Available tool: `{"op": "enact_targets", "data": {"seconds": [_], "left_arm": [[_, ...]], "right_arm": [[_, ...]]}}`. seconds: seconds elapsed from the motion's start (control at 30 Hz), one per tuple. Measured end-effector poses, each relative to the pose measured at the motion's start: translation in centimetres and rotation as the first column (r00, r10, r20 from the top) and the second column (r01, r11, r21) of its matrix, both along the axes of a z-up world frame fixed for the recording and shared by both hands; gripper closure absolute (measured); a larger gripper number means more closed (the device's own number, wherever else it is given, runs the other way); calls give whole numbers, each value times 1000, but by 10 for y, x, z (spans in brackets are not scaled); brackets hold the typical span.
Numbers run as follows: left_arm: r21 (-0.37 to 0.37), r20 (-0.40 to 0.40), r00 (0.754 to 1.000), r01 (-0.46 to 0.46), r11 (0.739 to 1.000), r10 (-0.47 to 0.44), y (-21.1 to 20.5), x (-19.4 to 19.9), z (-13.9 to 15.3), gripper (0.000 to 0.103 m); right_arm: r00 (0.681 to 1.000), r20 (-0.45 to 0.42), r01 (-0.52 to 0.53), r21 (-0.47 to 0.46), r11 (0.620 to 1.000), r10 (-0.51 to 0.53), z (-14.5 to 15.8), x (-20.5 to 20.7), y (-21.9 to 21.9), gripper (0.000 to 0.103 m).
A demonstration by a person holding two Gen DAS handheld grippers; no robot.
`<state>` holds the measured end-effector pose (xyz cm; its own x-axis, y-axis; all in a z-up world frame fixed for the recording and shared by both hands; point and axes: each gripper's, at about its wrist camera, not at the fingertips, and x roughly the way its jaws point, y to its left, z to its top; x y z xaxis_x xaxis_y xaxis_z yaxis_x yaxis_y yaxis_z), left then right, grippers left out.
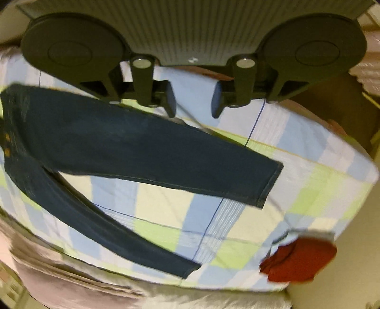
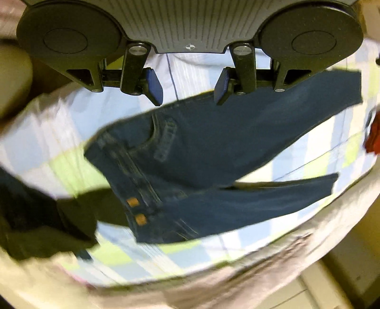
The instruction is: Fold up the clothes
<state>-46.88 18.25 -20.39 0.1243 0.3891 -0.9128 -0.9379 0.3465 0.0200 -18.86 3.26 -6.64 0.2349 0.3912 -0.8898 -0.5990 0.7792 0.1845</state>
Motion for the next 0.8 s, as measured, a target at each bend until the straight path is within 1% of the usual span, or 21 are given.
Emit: {"op": "enact_targets", "data": {"seconds": [0.13, 0.2, 0.27, 0.37, 0.43, 0.57, 0.8], "left_arm": [[53, 28, 1000, -5, 999, 3, -37, 19, 25, 72], [79, 38, 999, -7, 997, 4, -58, 32, 35, 71], [98, 47, 999, -5, 995, 0, -81, 44, 44, 70], [122, 63, 998, 1, 992, -8, -118, 62, 56, 67], [135, 64, 998, 2, 991, -11, -139, 68, 62, 64], [160, 67, 998, 6, 987, -17, -182, 79, 73, 63], [189, 47, 999, -4, 982, -5, -227, 69, 83, 62]], "right_arm": [[992, 53, -116, -36, 993, 118, 26, -7, -4, 51], [987, 66, -144, -60, 988, 148, 31, -7, -12, 51], [984, 74, -159, -55, 986, 163, 37, -6, -27, 51], [981, 87, -170, -46, 984, 174, 47, -7, -54, 51], [978, 104, -179, -51, 983, 184, 51, -7, -70, 51], [973, 110, -199, -51, 979, 204, 58, -11, -100, 50], [964, 104, -243, -41, 969, 246, 68, -24, -131, 49]]}}
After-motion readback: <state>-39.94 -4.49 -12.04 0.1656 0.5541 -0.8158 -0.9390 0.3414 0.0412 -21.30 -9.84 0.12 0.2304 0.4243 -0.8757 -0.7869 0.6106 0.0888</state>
